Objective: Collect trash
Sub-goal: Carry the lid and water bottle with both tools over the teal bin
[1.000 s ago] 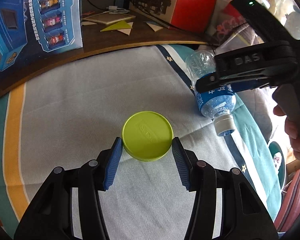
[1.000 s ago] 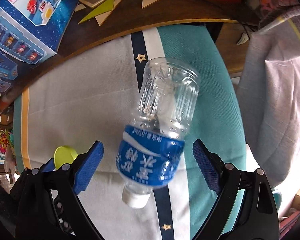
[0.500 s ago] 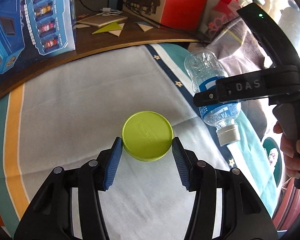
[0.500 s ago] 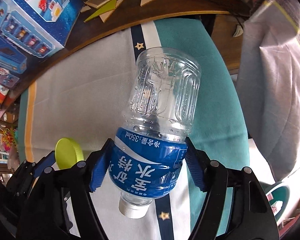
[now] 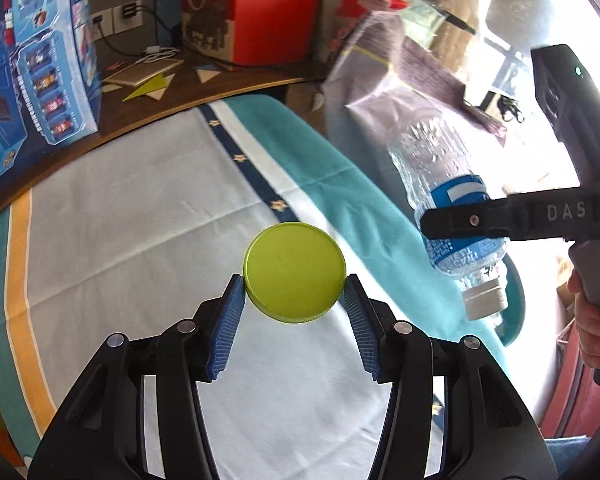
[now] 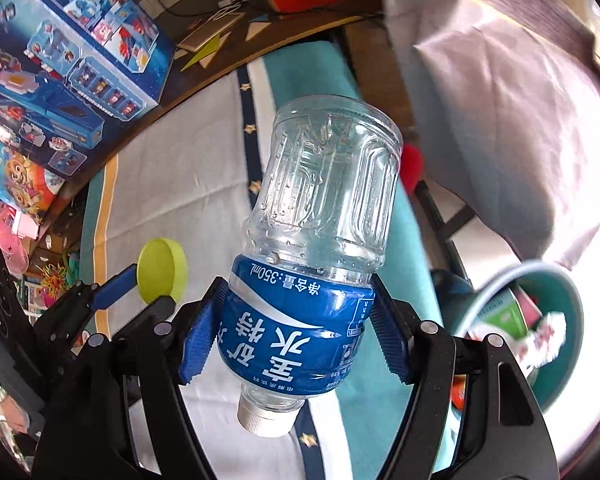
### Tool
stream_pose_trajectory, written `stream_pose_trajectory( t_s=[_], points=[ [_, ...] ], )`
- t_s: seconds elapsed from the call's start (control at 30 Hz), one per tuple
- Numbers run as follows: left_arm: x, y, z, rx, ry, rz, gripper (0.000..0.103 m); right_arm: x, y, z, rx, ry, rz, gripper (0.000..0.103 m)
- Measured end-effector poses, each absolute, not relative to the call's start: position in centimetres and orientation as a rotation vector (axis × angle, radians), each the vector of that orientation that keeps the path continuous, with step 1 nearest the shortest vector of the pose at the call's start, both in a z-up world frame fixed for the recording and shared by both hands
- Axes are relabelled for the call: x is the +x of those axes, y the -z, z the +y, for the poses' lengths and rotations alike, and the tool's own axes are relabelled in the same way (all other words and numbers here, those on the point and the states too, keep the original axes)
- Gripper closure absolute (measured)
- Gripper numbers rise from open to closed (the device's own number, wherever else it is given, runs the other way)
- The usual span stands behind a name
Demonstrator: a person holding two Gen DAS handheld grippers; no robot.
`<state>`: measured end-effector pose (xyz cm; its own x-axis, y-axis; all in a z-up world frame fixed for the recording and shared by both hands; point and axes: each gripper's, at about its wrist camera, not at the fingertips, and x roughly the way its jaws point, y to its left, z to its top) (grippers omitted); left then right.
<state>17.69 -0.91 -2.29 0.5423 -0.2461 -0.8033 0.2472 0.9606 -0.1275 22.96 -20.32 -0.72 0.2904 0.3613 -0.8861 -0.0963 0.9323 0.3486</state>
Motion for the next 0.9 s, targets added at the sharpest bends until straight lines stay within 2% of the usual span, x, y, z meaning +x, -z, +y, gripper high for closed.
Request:
stream_pose_trajectory(
  t_s=[0.47,0.9],
  points=[
    [12.9,2.1,-13.4,0.122,0.437,0.990,0.051,11.4,0.3,-36.5,0.352,-0.128,1.125,0.036],
    [12.5,5.1,-23.7,0.255,0.562,1.069,0.051,7.5,3.6,-46.6,0.467,0.012,1.111,0.036]
  ],
)
